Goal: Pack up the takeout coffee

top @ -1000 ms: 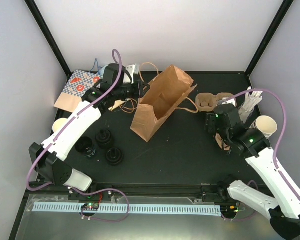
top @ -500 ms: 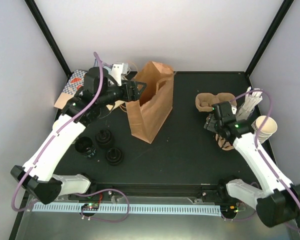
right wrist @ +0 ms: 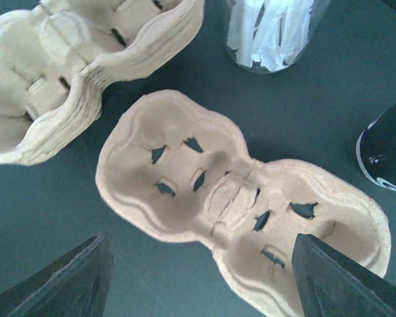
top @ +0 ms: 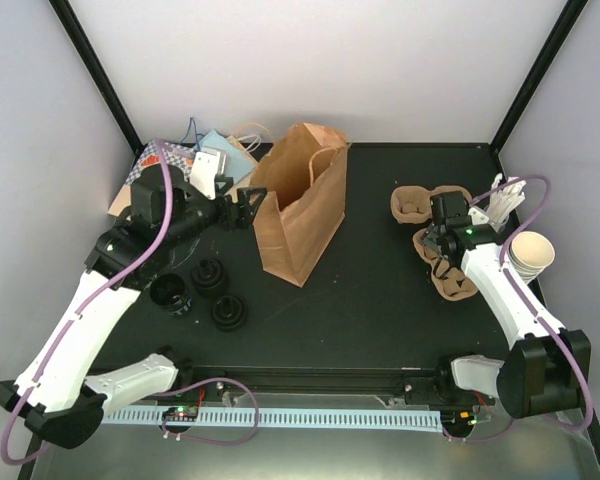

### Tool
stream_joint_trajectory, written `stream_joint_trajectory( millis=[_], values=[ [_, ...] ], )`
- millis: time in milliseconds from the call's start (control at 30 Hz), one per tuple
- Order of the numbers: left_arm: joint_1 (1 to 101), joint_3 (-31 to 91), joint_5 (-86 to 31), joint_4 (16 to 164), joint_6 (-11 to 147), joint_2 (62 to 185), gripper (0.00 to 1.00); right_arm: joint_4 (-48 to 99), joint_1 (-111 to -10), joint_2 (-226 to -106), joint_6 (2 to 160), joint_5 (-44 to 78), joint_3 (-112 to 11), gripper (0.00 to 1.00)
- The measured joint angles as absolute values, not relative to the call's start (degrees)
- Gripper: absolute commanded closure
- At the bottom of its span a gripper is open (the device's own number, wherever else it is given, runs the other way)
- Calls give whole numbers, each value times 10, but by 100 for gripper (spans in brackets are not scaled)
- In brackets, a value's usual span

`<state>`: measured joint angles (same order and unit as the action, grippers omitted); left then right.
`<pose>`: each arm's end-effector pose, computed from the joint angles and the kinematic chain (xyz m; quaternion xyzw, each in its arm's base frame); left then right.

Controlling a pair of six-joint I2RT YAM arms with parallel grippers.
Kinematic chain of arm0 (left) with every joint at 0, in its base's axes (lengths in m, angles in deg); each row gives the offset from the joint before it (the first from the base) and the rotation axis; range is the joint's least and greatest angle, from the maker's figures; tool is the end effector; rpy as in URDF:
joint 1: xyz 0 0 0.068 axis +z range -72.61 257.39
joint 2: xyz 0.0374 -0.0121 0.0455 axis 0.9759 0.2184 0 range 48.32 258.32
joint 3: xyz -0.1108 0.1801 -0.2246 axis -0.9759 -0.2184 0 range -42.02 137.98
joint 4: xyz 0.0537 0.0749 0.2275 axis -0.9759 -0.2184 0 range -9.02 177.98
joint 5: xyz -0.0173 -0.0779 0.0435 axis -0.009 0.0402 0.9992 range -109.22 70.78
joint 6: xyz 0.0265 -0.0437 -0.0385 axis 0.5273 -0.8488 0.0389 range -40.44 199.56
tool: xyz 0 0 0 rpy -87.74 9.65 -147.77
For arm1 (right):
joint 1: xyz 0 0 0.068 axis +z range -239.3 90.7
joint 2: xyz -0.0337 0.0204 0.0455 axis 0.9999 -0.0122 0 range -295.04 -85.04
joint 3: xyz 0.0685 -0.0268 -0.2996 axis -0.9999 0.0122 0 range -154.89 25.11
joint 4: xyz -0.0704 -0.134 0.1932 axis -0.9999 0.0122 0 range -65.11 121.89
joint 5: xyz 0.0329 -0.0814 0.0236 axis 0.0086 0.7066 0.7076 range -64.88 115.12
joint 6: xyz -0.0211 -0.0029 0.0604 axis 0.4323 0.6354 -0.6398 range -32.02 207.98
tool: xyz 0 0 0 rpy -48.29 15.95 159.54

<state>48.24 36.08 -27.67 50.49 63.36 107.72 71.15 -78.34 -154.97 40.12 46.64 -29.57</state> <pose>0.1536 -0.0941 0.4626 0.1340 0.8008 -0.2791 0.5127 0.2093 0.0220 0.2884 0.3449 0.8887 -0.0389 0.2995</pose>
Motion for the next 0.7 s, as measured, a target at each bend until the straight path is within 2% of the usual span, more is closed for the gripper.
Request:
stream_joint_trajectory(
  millis=[300, 700],
  values=[
    [485, 337, -231, 471, 645, 1049, 12, 677, -834, -1603, 385, 454, -291, 26],
    [491, 320, -213, 453, 651, 1039, 12, 644, -840, -1677, 364, 445, -271, 31]
  ],
)
